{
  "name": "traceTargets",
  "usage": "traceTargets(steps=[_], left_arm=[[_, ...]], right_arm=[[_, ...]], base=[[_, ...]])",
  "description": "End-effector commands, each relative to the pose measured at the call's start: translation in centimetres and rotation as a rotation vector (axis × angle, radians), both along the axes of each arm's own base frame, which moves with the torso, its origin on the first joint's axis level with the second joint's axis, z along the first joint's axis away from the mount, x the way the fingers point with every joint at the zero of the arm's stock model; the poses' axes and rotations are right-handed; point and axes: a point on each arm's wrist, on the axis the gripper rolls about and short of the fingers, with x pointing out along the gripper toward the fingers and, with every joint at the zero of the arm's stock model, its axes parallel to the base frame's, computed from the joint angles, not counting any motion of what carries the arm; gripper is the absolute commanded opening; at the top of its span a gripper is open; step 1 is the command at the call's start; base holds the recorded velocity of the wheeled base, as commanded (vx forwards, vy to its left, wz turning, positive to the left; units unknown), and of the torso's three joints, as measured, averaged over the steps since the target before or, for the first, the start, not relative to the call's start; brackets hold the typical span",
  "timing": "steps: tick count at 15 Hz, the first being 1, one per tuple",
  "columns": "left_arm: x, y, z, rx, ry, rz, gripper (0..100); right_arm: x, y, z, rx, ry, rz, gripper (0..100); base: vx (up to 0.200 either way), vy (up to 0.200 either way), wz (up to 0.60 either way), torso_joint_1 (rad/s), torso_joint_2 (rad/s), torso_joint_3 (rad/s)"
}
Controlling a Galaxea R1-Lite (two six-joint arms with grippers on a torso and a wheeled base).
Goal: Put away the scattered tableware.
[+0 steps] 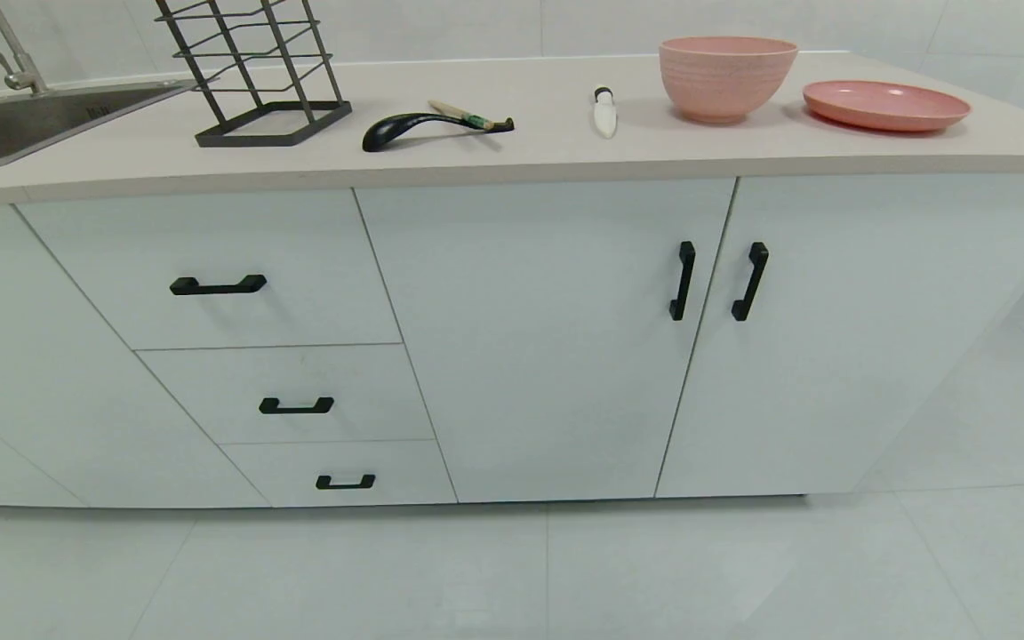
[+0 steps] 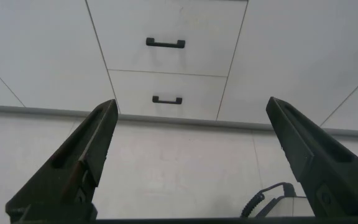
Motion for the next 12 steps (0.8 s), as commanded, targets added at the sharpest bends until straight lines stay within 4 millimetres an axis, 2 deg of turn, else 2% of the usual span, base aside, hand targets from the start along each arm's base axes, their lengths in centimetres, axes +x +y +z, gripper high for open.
traceTargets(steps=[1,4,5,7,9,12], left_arm=[[0.0,0.0,0.0,-0.001,0.0,0.0,100],[0.0,0.0,0.0,-0.001,-0.002,0.002,100],[0.0,0.0,0.0,0.001,-0.002,0.0,100],[0.0,0.0,0.0,0.001,-0.002,0.0,100],[0.0,0.0,0.0,0.005,0.0,0.0,100],[0.0,0.0,0.0,0.004,0.0,0.0,100]], right_arm=[[0.0,0.0,0.0,-0.002,0.0,0.0,0],[-0.1,0.0,1.3,-0.008,-0.123,-0.005,0],[-0.3,0.0,2.4,-0.027,-0.236,-0.006,0],[-0.2,0.0,2.4,-0.038,-0.218,0.016,0],[1.4,0.3,4.9,0.011,-0.04,0.188,0],[5.6,0.7,9.4,0.022,0.101,0.289,0]], base=[[0.0,0.0,0.0,0.0,0.0,0.0],[0.0,0.0,0.0,0.0,0.0,0.0],[0.0,0.0,0.0,0.0,0.0,0.0],[0.0,0.0,0.0,0.0,0.0,0.0],[0.0,0.0,0.0,0.0,0.0,0.0],[0.0,0.0,0.0,0.0,0.0,0.0]])
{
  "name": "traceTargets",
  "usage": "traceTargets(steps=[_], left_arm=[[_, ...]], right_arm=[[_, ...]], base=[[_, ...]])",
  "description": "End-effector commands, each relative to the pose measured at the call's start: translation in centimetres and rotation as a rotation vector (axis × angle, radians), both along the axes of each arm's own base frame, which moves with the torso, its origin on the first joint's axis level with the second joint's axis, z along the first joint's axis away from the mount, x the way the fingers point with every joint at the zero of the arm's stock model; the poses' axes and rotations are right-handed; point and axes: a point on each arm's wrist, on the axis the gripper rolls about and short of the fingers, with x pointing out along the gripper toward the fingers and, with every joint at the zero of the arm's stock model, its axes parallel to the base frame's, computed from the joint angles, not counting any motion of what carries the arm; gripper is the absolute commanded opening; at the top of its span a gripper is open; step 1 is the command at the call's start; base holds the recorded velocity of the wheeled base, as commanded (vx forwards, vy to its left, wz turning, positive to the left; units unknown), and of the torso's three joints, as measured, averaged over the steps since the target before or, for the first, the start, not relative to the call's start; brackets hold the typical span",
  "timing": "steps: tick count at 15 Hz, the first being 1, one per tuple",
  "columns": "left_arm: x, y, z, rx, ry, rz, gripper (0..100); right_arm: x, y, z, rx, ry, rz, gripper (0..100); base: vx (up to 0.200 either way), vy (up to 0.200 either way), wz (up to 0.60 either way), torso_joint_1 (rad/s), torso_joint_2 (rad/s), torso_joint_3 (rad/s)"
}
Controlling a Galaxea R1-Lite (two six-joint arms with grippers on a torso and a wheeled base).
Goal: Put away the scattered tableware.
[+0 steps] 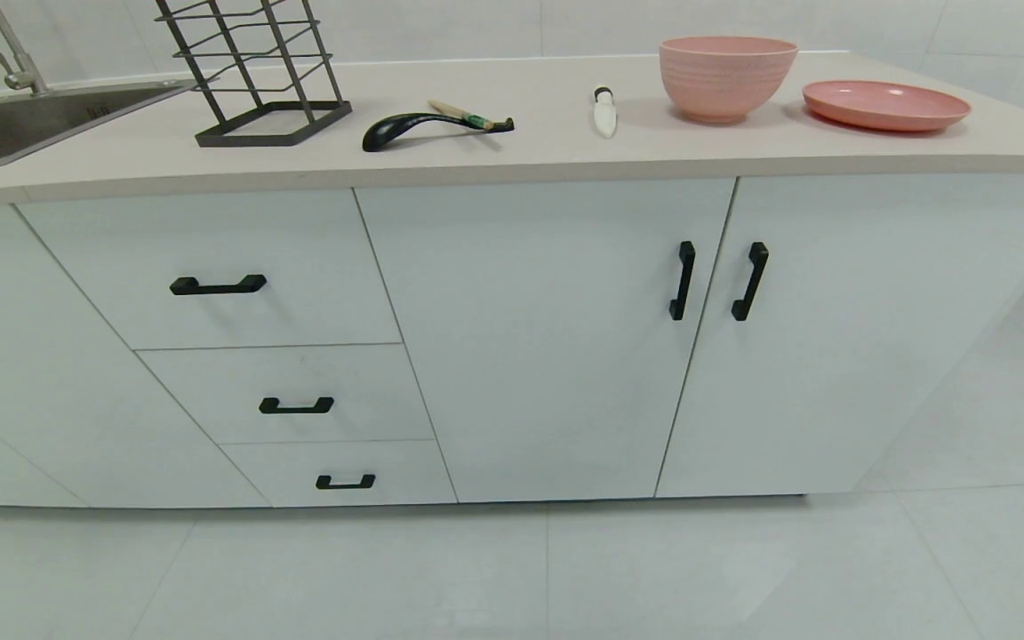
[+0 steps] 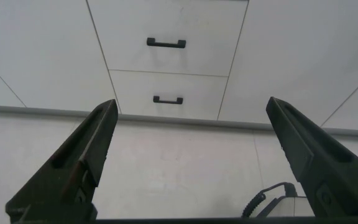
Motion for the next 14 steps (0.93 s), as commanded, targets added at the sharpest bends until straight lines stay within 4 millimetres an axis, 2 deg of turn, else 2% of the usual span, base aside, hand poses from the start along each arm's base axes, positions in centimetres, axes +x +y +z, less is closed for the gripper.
traceTargets(steps=[1,5,7,13,14], left_arm=[[0.0,0.0,0.0,0.0,0.0,0.0,100],[0.0,0.0,0.0,0.0,0.0,-0.002,100],[0.0,0.0,0.0,-0.003,-0.002,-0.002,100],[0.0,-0.1,0.0,0.007,0.0,-0.02,100],[0.0,-0.1,0.1,0.016,-0.007,-0.052,100]], right_arm=[[5.8,0.7,4.7,0.0,0.165,0.114,0],[12.2,1.4,5.7,-0.065,0.087,0.163,0],[15.7,1.7,3.6,-0.089,0.047,0.169,0],[19.6,1.3,2.2,-0.128,0.077,0.216,0],[20.2,1.4,2.1,-0.134,0.08,0.22,100]], base=[[0.0,0.0,0.0,0.0,0.0,0.0],[0.0,0.0,0.0,0.0,0.0,0.0],[0.0,0.0,0.0,0.0,0.0,0.0],[0.0,0.0,0.0,0.0,0.0,0.0],[0.0,0.0,0.0,0.0,0.0,0.0]])
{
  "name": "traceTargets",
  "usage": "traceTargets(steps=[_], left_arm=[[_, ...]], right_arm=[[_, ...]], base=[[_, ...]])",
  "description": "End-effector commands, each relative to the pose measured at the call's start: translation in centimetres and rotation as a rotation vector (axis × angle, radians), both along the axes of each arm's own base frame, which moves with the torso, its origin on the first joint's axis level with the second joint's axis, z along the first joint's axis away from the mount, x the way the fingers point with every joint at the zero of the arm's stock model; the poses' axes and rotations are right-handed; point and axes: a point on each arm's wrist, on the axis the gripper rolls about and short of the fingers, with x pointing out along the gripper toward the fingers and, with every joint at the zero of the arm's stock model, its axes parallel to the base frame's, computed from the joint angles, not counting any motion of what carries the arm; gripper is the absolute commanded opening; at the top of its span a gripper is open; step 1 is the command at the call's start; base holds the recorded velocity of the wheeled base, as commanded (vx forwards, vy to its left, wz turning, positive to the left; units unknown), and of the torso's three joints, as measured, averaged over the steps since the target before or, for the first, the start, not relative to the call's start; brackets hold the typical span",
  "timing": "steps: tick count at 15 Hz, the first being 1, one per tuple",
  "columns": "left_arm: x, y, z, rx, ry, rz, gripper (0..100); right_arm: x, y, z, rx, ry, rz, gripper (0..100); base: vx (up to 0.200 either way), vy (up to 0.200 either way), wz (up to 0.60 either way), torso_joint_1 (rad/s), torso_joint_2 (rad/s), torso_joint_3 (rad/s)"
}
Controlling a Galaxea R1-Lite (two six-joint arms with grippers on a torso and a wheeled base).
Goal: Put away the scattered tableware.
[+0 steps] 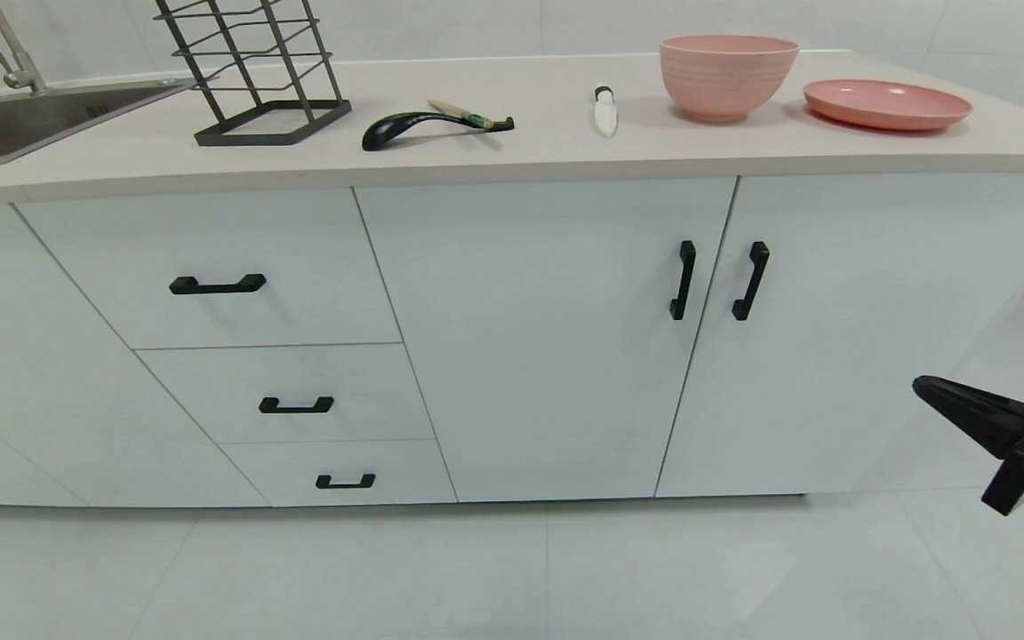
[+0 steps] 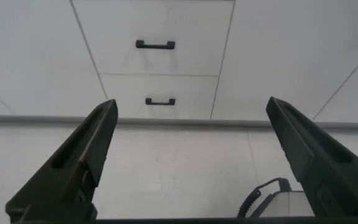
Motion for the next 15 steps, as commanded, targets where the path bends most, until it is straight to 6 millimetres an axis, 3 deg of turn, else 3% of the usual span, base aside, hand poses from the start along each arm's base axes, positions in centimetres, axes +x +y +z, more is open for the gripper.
traceTargets(steps=[1,3,6,9,15], left_arm=[[0.0,-0.1,0.7,0.012,-0.067,-0.026,100],[-0.4,-0.3,3.3,0.035,-0.214,-0.093,100],[-0.1,-0.3,7.6,0.033,-0.222,-0.144,100],[2.0,-0.5,11.6,0.036,-0.163,-0.31,100],[8.6,-1.4,13.3,0.032,-0.025,-0.534,100]], right_arm=[[2.3,0.0,-1.1,-0.008,0.059,0.004,100],[3.0,0.1,-0.7,-0.009,0.045,0.007,100],[4.2,0.3,-1.2,-0.011,0.046,0.04,100],[5.0,0.8,-0.9,-0.012,0.025,0.062,100],[6.5,1.7,0.2,-0.009,-0.029,0.097,100]], base=[[0.0,0.0,0.0,0.0,0.0,0.0],[0.0,0.0,0.0,0.0,0.0,0.0],[0.0,0.0,0.0,0.0,0.0,0.0],[0.0,0.0,0.0,0.0,0.0,0.0],[0.0,0.0,0.0,0.0,0.0,0.0]])
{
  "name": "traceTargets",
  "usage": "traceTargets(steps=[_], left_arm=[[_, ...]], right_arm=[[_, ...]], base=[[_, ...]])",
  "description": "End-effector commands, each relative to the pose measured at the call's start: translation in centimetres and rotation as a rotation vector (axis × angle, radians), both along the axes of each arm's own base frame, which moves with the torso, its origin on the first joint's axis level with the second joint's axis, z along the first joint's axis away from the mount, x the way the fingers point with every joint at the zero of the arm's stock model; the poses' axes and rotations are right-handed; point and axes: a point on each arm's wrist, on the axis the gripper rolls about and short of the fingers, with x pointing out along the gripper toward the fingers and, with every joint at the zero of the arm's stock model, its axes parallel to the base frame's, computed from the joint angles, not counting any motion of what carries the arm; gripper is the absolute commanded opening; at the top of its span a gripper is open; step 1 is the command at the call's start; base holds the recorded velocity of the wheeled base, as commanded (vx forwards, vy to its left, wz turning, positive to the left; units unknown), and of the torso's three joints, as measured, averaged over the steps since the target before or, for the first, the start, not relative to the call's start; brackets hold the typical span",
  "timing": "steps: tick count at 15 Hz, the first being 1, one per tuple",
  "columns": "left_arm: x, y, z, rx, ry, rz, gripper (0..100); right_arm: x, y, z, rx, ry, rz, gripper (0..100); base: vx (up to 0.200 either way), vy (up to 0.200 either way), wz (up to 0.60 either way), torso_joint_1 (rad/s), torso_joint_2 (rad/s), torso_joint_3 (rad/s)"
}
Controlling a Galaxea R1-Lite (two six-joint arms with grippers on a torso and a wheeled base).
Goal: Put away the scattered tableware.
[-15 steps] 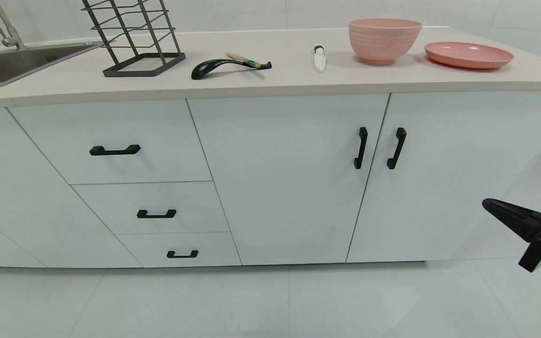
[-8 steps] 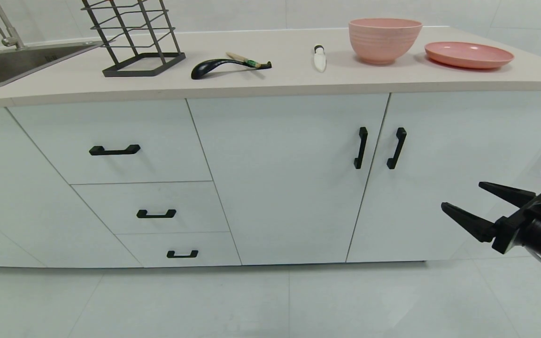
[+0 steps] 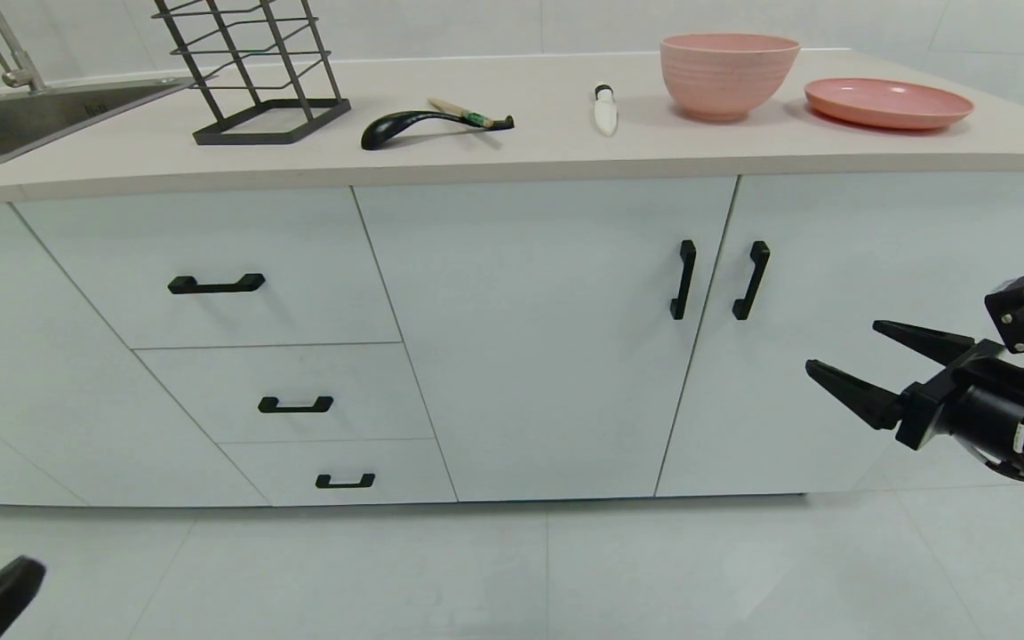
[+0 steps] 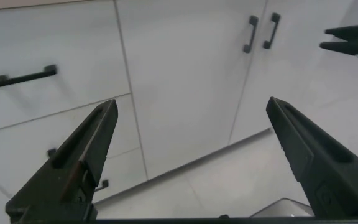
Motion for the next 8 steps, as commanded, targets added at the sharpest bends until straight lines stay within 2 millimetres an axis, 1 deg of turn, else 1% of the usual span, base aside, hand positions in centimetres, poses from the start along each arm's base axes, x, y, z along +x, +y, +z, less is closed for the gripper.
traceTargets(steps=[1,2,4,5,8], left_arm=[[4.5,-0.5,0.1,0.02,0.105,-0.091,100],[5.1,-0.6,0.1,0.029,0.103,-0.114,100],[7.8,-0.9,-0.1,0.041,0.117,-0.158,100],[8.8,-1.4,-0.3,0.055,0.132,-0.22,100],[10.5,-3.2,-0.9,0.105,0.138,-0.379,100]], right_arm=[[0.4,0.5,0.2,0.001,-0.011,0.02,100],[0.4,0.5,0.1,0.001,-0.011,0.022,100],[0.9,0.7,0.2,0.002,-0.018,0.028,100],[1.2,0.8,0.2,0.002,-0.018,0.028,100],[1.4,1.1,0.3,0.002,-0.025,0.04,100]], base=[[0.0,0.0,0.0,0.0,0.0,0.0],[0.0,0.0,0.0,0.0,0.0,0.0],[0.0,0.0,0.0,0.0,0.0,0.0],[0.0,0.0,0.0,0.0,0.0,0.0],[0.0,0.0,0.0,0.0,0.0,0.0]])
